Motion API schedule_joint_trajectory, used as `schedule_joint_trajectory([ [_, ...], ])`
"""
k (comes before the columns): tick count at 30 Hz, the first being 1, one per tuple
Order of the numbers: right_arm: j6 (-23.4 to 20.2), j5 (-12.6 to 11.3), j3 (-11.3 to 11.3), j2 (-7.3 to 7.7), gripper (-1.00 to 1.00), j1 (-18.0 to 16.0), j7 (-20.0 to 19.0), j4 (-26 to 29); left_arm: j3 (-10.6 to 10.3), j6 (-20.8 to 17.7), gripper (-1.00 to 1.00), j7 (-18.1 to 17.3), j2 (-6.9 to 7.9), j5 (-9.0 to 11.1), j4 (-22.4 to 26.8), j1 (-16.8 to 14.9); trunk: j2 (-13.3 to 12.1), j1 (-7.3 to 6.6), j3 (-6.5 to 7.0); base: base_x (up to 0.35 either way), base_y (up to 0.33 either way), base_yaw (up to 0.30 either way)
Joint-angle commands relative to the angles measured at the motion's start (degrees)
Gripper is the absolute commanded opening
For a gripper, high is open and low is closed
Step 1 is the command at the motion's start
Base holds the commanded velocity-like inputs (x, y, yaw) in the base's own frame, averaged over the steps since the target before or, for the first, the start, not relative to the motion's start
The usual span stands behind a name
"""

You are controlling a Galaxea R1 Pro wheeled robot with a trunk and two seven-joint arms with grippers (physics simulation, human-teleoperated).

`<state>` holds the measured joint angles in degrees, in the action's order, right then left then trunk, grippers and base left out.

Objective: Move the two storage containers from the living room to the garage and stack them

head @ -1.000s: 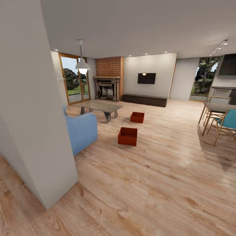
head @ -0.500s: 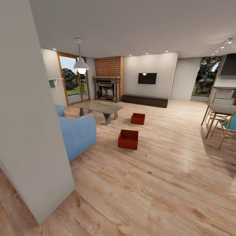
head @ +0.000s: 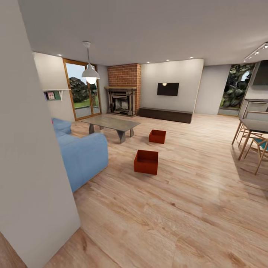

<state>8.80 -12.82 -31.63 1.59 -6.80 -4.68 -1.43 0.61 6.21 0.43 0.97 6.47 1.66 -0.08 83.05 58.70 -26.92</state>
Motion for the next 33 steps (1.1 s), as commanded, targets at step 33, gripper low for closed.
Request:
schedule_joint_trajectory([
  [33,0.3,-0.5,-0.4,-0.01,1.00,-0.1,-0.3,-0.2,0.0,0.1,1.00,0.0,-0.01,0.5,0.0,0.0,0.0,0.03,-0.05,0.323,0.000,0.000],
])
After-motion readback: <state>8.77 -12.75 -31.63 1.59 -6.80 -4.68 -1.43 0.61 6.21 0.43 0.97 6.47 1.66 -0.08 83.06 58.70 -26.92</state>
